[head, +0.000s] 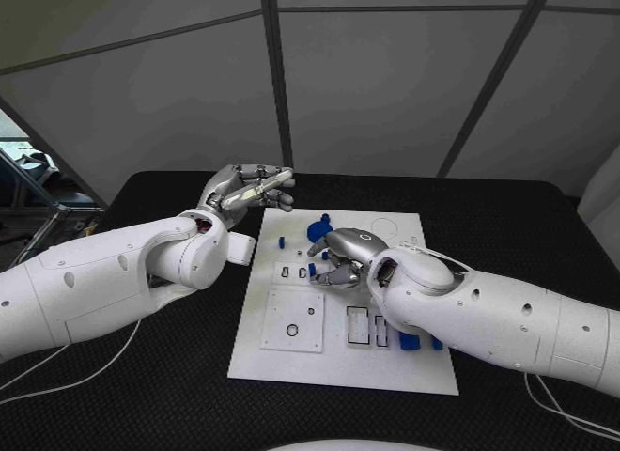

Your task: Assemble the parts on the task board

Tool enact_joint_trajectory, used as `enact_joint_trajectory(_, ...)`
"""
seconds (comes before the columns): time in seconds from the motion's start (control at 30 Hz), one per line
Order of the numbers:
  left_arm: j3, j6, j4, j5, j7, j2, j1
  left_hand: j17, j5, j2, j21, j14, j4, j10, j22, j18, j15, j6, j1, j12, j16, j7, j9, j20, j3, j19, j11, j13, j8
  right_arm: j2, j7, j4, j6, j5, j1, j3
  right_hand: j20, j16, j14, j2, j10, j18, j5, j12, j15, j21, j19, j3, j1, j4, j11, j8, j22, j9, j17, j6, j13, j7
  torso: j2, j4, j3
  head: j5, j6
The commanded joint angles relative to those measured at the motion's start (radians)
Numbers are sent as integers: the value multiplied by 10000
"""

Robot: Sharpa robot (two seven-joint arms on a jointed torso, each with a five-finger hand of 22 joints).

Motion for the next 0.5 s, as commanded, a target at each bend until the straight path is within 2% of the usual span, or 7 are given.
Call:
enact_joint_trajectory(0.03, 11, 132, -12, 12, 15, -8, 16, 11, -38, 55, 39, 7, -71, -18, 10, -46, 45, -87, -21, -43, -44, 10, 3, -30, 6, -68, 14, 11, -54, -117, 386, 241, -932, -39, 12, 5, 79, 54, 1040, -45, 40, -128, 68, 26, 45, 23, 975, -95, 90, 11, 13, 68, 2544, 20, 2635, -24, 1115, -15, -20, -16, 9, 2, 3)
enact_joint_trajectory(0.2, 10, 29, -78, -248, -298, -1, 14, 43, -40, 70, 58, 31, -80, 155, 25, -42, 28, -77, -39, 37, -60, -12, 6, -35, 25, -71, -21, 45, -48, -504, 872, 762, -1242, 149, 16, 13, 85, 54, 1040, -70, 76, -128, 123, 65, 41, 23, 976, -169, 114, 50, 1, 175, 2545, 53, 2635, 74, 1139, -36, -52, -9, 2, -31, 80)
enact_joint_trajectory(0.33, 10, 34, -148, -1109, -1124, -14, 13, 161, -44, -21, 117, 190, 13, 552, 65, -25, -47, 155, -292, 195, -42, -135, 47, -67, -65, -26, -142, 116, 93, -1045, 1714, 1351, -842, 659, 106, 48, 67, 34, 1027, -10, -40, -51, 62, -49, 2, -145, 776, -204, 189, 84, -53, 380, 2242, 114, 2588, 350, 1001, -104, -97, -2, 9, -87, 114)
enact_joint_trajectory(0.4, 11, 255, -225, -1689, -1866, -1, 13, 528, -44, -115, 469, 1012, 221, 949, 246, 2, -239, 386, -656, 365, 539, -300, 74, -214, -291, 415, -346, 234, 254, -1415, 2100, 1698, -414, 956, 166, 201, 25, -45, 978, 19, -134, 27, 96, -150, -48, -323, 568, -224, 279, 65, -108, 486, 1928, 136, 2410, 504, 889, -159, -163, 13, 13, -125, 88)
enact_joint_trajectory(0.43, 11, 423, -265, -2015, -2294, 5, 13, 758, -56, -177, 684, 1394, 452, 1183, 365, -7, -319, 485, -1018, 490, 903, -383, 91, -289, -522, 633, -417, 321, 324, -1625, 2245, 1876, -217, 1164, 208, 272, 8, -69, 963, 31, -160, 44, 121, -179, -66, -364, 523, -228, 313, 55, -126, 525, 1859, 143, 2356, 562, 856, -179, -201, 22, 14, -138, 65)
enact_joint_trajectory(0.5, 12, 749, -324, -2766, -3113, 14, 15, 1218, -55, -276, 1041, 1684, 845, 1743, 592, -16, -493, 812, -1572, 881, 1516, -607, 187, -427, -1015, 836, -614, 584, 549, -2053, 2458, 2206, 170, 1692, 348, 370, -59, -318, 814, 61, -382, 188, 189, -429, -139, -713, 139, -252, 378, 46, -199, 661, 1277, 170, 1848, 779, 592, -254, -268, 13, 23, -130, 70)
